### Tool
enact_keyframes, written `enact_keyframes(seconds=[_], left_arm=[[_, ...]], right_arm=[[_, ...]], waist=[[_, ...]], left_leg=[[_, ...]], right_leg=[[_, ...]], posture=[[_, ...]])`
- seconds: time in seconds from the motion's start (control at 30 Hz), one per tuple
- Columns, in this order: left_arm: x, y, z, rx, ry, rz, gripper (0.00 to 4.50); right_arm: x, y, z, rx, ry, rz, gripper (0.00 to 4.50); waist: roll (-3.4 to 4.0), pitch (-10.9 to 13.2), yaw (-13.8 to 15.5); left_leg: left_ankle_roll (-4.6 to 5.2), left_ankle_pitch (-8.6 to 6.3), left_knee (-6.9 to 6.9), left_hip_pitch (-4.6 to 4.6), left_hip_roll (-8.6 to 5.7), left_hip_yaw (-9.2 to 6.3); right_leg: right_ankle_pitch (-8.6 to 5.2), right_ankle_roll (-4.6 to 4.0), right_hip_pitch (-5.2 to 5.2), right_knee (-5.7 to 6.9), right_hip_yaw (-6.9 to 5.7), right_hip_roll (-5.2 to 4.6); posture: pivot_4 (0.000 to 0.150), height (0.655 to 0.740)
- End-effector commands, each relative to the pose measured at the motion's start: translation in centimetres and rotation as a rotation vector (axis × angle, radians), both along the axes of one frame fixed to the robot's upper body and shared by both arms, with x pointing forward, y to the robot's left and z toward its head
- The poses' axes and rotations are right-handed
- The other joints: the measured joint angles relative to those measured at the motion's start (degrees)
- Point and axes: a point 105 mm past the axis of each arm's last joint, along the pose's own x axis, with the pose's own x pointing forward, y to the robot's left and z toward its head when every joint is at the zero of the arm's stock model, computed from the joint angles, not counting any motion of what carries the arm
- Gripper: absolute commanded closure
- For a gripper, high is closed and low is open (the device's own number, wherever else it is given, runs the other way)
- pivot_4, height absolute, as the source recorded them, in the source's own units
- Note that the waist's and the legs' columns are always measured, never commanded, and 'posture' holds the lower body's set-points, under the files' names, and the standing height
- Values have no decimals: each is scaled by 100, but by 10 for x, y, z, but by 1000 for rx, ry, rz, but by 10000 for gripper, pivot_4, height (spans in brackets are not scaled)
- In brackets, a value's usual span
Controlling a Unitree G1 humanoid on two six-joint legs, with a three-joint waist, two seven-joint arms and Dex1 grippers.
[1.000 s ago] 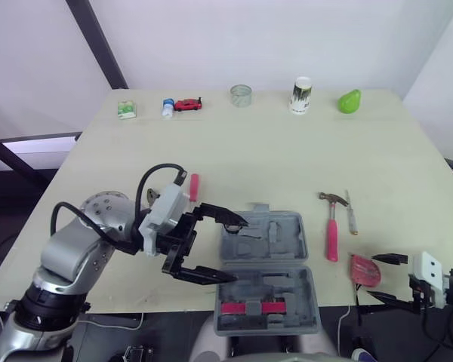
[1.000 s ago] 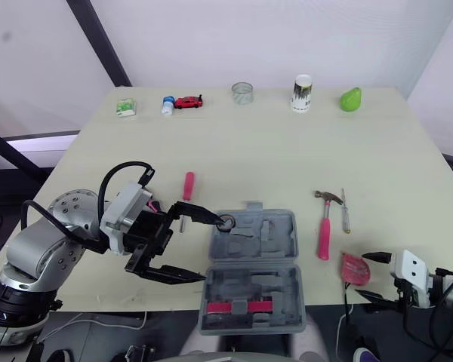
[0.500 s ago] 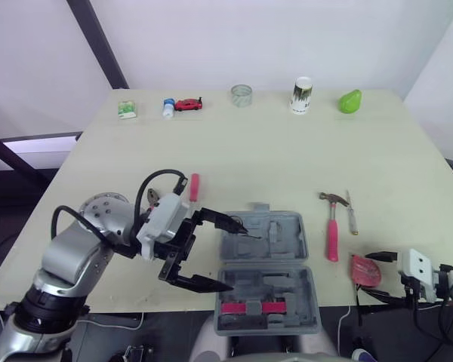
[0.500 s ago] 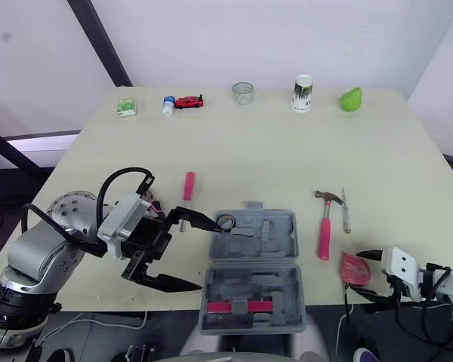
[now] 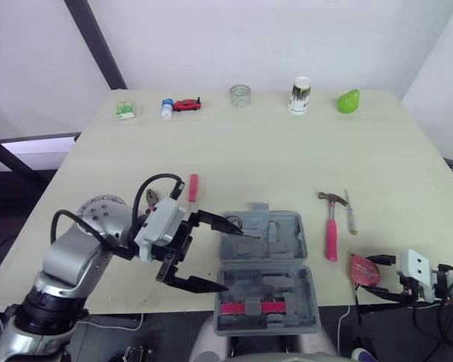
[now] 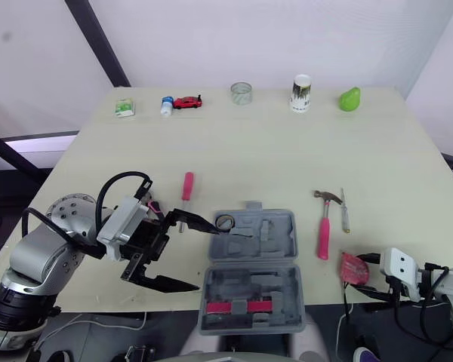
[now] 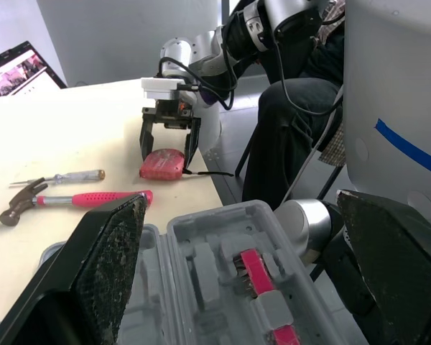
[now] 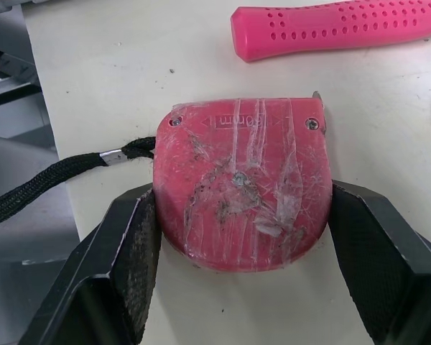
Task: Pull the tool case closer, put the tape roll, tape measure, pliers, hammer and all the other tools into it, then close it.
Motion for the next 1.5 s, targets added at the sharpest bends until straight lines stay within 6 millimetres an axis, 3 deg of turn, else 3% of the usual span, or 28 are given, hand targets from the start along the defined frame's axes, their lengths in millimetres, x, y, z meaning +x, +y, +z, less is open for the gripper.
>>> enact_keyframes(seconds=[0.03, 0.2, 0.37, 0.77, 1.1, 1.27, 1.5], left_arm=[[3, 4, 6, -51, 8, 48, 0], [7, 12, 6, -67, 12, 109, 0], [17, 27, 5, -129, 0, 272, 0], [15, 54, -12, -115, 49, 393, 0], [15, 59, -12, -118, 33, 419, 0], [17, 61, -11, -116, 22, 433, 0], [19, 60, -12, -117, 14, 439, 0]], right_arm=[[7, 3, 30, -32, -20, 24, 15925], [12, 23, 54, -77, -53, 60, 15925], [30, 67, 88, -132, -138, 182, 15925], [79, 134, 104, -358, -97, 267, 15925], [105, 169, 100, -539, -95, 292, 15925], [102, 181, 90, -604, -65, 341, 15925], [102, 184, 83, -652, -39, 342, 15925]], waist=[[19, 9, -6], [19, 11, -34], [26, 22, -67], [27, 29, -42], [29, 29, -60], [30, 29, -48], [30, 30, -62]], left_leg=[[0, 0, 1, 0, 0, 1], [0, 0, 5, 0, 2, -6], [0, 0, 8, -1, 2, 4], [0, -1, 27, -21, 1, -15], [-1, -1, 27, -43, -1, -21], [-14, 7, 40, -105, -2, -27], [-23, 12, 40, -108, -3, -23]], right_leg=[[0, 0, 0, 1, 1, -3], [0, 0, -1, 10, -5, 1], [1, 3, -7, 10, 7, 0], [1, 0, -12, 9, -20, -8], [2, -2, -35, 15, -33, -14], [4, -1, -88, 25, -39, -12], [4, -1, -88, 22, -38, -13]], posture=[[1500, 7400], [1500, 7400], [1500, 7400], [1500, 7400], [1500, 7400], [1500, 7400], [1500, 7400]])
